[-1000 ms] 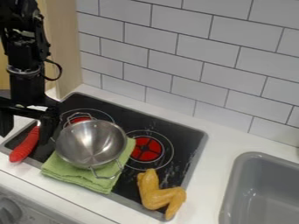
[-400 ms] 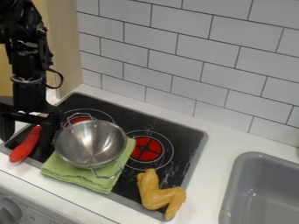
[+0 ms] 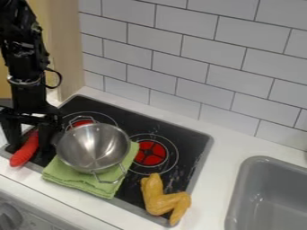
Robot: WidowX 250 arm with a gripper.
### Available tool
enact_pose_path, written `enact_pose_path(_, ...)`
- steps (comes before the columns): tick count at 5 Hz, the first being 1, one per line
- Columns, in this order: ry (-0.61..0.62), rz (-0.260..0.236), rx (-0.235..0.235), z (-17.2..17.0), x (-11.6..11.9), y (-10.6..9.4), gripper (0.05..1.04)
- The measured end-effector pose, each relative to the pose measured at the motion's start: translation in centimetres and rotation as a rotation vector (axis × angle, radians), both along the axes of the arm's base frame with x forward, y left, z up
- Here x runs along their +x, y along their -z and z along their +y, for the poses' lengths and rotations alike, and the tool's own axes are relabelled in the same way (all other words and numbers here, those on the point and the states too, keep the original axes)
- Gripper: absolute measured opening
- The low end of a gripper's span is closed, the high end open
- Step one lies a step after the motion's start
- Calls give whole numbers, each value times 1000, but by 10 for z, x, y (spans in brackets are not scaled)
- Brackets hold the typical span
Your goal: Placed the red folk on the right side of the burner
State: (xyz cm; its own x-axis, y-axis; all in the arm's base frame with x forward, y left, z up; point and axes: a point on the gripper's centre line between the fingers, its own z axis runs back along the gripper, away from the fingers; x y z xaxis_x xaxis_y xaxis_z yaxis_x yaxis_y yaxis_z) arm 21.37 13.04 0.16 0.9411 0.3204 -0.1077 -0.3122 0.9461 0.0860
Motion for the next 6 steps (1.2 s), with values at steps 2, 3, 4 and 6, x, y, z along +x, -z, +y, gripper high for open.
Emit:
enact_pose_path(2,23,-4,-17,1,-2,0,285)
enact_pose_path(3,10,45,-1,5,-13,-4,274)
enact_pose_path(4,-18,75,29,9,-20,-19,274)
enact_pose_path(6,-148,48,88,8,-14,-50,274)
